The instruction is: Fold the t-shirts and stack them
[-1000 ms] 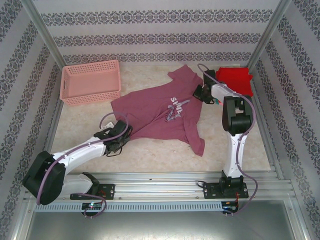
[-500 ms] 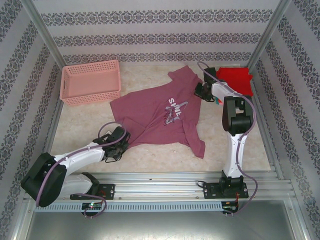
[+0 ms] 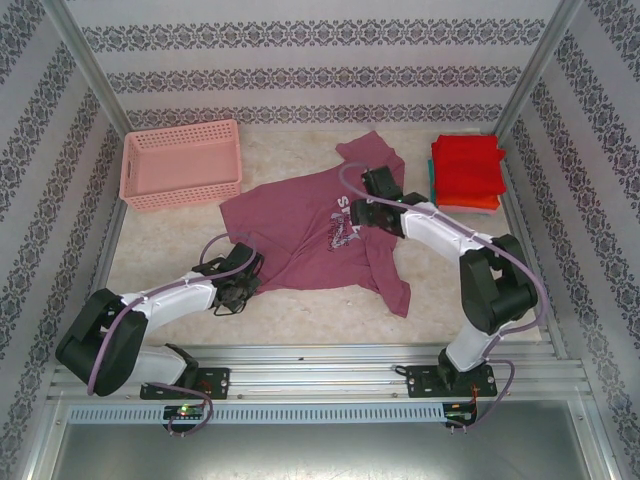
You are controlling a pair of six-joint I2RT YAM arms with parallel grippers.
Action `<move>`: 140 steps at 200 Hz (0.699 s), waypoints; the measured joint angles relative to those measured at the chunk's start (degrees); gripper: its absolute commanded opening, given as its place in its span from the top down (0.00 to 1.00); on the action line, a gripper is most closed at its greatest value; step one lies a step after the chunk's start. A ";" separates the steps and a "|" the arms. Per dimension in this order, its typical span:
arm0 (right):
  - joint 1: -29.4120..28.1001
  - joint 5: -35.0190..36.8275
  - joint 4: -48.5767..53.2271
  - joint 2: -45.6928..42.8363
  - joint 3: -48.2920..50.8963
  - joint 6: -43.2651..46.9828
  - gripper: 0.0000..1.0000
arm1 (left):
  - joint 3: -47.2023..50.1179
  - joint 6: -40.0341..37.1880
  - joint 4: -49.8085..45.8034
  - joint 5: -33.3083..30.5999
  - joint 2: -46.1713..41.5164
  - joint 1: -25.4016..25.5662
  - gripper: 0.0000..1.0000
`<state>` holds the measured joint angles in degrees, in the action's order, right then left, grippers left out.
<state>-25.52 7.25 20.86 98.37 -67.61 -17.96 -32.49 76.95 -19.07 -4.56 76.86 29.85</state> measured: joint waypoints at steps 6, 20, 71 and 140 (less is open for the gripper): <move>-0.76 0.57 0.61 0.85 0.00 0.22 0.48 | -0.02 -0.07 0.00 0.00 0.04 0.00 1.00; -2.08 1.46 1.88 3.67 -0.15 0.44 0.53 | -0.04 -0.33 0.00 0.11 0.09 -0.22 1.00; -1.46 2.36 5.46 11.39 -1.77 -0.37 0.96 | -0.09 -0.44 -0.02 0.33 0.02 -0.35 1.00; 11.72 2.29 -0.26 -2.25 10.03 -8.22 0.96 | -0.07 -0.59 -0.07 0.33 -0.09 -0.48 1.00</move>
<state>-13.80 9.54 20.60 96.12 -57.58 -26.17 -32.56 76.36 -19.14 -4.23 76.77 29.36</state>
